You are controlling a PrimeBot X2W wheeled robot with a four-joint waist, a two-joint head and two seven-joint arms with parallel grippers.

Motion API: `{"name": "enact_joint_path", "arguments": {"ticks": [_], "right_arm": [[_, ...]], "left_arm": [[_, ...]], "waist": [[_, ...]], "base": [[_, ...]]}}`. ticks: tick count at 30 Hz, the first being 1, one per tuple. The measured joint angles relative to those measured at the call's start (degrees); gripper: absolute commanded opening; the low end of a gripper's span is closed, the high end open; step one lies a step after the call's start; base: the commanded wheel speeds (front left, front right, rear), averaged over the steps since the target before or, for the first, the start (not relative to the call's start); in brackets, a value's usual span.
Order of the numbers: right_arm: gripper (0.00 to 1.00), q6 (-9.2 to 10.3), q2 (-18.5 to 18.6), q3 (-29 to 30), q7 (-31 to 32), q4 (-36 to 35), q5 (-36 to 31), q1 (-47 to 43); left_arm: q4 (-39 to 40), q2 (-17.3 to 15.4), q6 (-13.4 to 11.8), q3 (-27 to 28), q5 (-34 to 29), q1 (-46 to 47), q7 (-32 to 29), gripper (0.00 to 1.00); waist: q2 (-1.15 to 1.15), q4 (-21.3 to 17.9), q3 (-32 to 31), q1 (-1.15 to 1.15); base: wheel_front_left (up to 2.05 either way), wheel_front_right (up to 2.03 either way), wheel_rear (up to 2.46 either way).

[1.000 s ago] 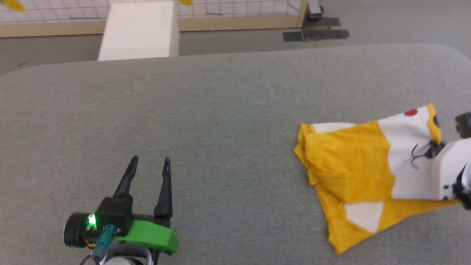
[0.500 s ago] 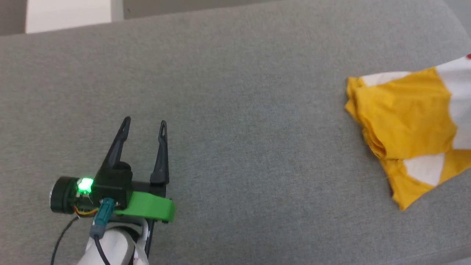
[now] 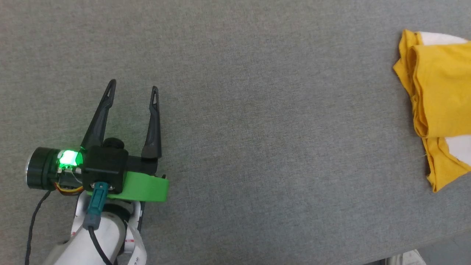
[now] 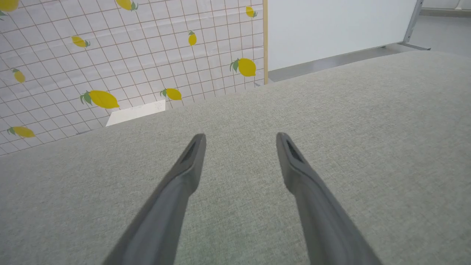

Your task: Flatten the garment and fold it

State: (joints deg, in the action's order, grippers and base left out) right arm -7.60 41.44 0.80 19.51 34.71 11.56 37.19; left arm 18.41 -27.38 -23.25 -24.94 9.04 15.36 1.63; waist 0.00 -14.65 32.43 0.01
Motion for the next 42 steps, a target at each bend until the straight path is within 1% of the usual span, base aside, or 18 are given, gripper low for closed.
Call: {"name": "enact_joint_path", "arguments": {"ticks": [2, 6, 10, 14, 17, 20, 23, 26, 29, 33, 35, 38, 42], "right_arm": [[1.00, 0.00, -0.6, 0.6, -1.0, 1.9, -1.0, 0.9], [1.00, 0.00, -1.0, 1.1, -2.5, 4.7, -2.8, 2.6], [1.00, 0.00, -1.1, 1.2, -3.6, 6.1, -4.1, 3.4], [1.00, 0.00, -1.3, 1.1, -4.8, 6.6, -4.0, 3.9], [1.00, 0.00, -2.2, 1.4, -5.5, 6.3, -3.5, 3.8], [1.00, 0.00, -3.0, 1.9, -6.4, 4.9, -2.8, 2.6], [1.00, 0.00, -4.8, 3.9, -8.1, 2.2, -0.9, -0.3], [1.00, 0.00, -7.4, 5.4, -9.7, -2.5, 0.7, -4.1], [1.00, 0.01, -10.5, 6.8, -10.7, -9.1, 1.9, -8.6], [1.00, 0.01, -16.2, 9.5, -11.7, -19.9, 2.4, -14.8], [1.00, 0.00, -19.6, 10.5, -11.9, -25.8, 1.6, -18.2], [1.00, 0.00, -23.5, 10.8, -12.2, -32.8, -0.2, -22.6], [1.00, 0.01, -28.1, 11.4, -13.3, -39.6, -2.8, -27.6]], "left_arm": [[0.6, -0.1, 0.0, -0.1, -0.2, 0.1, -0.5, 1.00], [0.9, -0.2, -0.3, -0.4, -0.5, 0.1, -1.1, 1.00], [0.9, 0.0, -1.2, -0.1, -0.5, 0.2, -0.8, 1.00], [0.4, 1.2, -2.1, 0.1, 0.9, -0.6, 1.4, 1.00], [-0.6, 1.6, -2.3, 0.1, 1.5, -2.0, 2.5, 1.00], [-1.5, 1.7, -2.6, 0.3, 2.7, -4.0, 3.5, 1.00], [-2.6, 2.0, -2.6, 0.3, 4.1, -6.0, 4.7, 1.00], [-3.4, 2.2, -2.6, 0.5, 5.3, -8.2, 5.8, 1.00], [-3.8, 2.4, -2.5, 0.7, 7.3, -10.2, 6.5, 1.00], [-4.6, 2.8, -2.3, 0.9, 8.7, -11.8, 7.6, 1.00], [-5.0, 3.2, -1.9, 0.8, 9.7, -12.0, 8.1, 1.00], [-5.7, 3.5, -1.4, 0.7, 10.5, -12.4, 8.6, 1.00], [-6.8, 3.7, -0.9, 0.8, 11.5, -13.4, 9.3, 1.00]], "waist": [[0.00, 0.0, 1.2, 0.00], [0.00, 0.2, 2.5, 0.00], [0.00, 0.5, 1.9, 0.00], [0.00, 1.0, -0.9, 0.00], [0.00, 1.2, -3.2, -0.01], [0.00, 1.6, -5.6, 0.00], [0.00, 2.1, -8.6, -0.01], [0.00, 2.7, -11.7, -0.01], [0.00, 3.4, -14.8, -0.01], [0.00, 4.5, -18.7, -0.01], [0.00, 5.3, -20.5, -0.01], [0.00, 6.5, -22.7, -0.01], [0.00, 8.4, -25.0, -0.02]], "base": [[0.00, 0.00, 0.00], [0.00, 0.00, 0.00], [0.00, 0.00, 0.00], [0.00, 0.00, 0.00], [0.00, 0.00, 0.00], [0.00, 0.00, 0.00], [0.00, 0.00, 0.00], [0.00, 0.00, 0.00], [0.00, 0.00, 0.00], [0.00, 0.00, 0.00], [0.00, 0.00, 0.00], [0.00, 0.00, 0.00], [0.00, 0.00, 0.00]]}}
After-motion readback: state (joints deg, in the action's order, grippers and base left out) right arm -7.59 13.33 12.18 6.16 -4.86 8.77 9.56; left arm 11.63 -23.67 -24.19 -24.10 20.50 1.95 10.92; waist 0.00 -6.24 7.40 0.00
